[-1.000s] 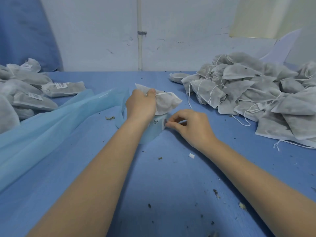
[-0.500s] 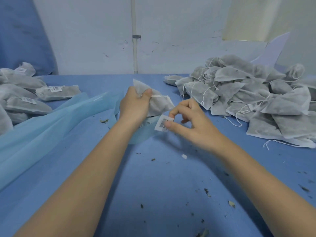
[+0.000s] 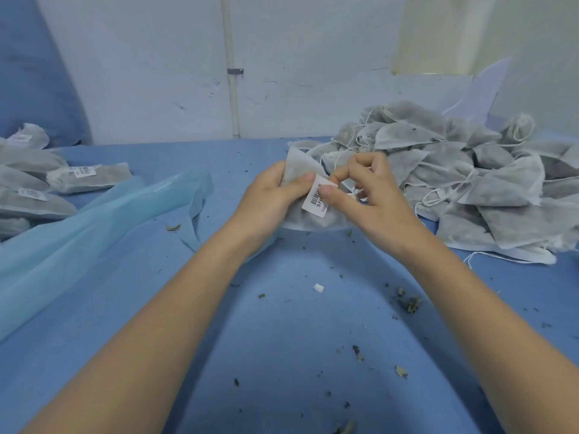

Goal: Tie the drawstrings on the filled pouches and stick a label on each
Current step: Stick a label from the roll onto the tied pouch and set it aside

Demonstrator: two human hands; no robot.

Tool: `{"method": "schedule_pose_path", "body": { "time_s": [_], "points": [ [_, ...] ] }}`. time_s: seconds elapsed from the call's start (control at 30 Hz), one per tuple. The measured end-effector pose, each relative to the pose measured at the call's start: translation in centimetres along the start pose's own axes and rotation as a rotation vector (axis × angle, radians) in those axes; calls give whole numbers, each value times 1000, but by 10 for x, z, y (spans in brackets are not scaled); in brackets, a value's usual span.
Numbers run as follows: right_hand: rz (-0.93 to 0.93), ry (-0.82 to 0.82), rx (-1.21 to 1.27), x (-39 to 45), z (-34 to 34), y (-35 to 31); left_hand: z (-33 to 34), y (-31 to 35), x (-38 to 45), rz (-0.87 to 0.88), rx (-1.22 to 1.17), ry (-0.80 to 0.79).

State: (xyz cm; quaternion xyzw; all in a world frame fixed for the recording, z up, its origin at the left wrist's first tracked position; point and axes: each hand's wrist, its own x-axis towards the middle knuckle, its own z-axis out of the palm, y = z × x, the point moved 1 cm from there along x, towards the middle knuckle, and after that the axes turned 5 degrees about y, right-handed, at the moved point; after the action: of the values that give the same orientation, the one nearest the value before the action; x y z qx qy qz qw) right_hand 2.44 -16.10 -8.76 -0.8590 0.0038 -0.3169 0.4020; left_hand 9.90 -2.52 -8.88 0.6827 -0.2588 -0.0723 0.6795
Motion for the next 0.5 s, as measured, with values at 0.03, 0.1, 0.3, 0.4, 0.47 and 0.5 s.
{"method": "schedule_pose_path", "body": {
  "time_s": [0.03, 0.1, 0.3, 0.4, 0.47, 0.5],
  "points": [
    [-9, 9, 2, 0, 0, 1, 1, 0, -1, -10, -37, -19],
    [-29, 42, 4, 0, 0, 2, 1, 0, -3, 5, -32, -55],
    [128, 56, 351, 1, 4, 9, 3, -1, -4, -1, 59, -44],
    [198, 125, 431, 1, 7, 7, 5, -1, -4, -7, 13, -50],
    [226, 175, 463, 0, 7, 7, 6, -1, -4, -6, -12, -57],
    [239, 196, 477, 1, 8, 8, 6, -2, -4, -6, -30, -60]
  ]
}}
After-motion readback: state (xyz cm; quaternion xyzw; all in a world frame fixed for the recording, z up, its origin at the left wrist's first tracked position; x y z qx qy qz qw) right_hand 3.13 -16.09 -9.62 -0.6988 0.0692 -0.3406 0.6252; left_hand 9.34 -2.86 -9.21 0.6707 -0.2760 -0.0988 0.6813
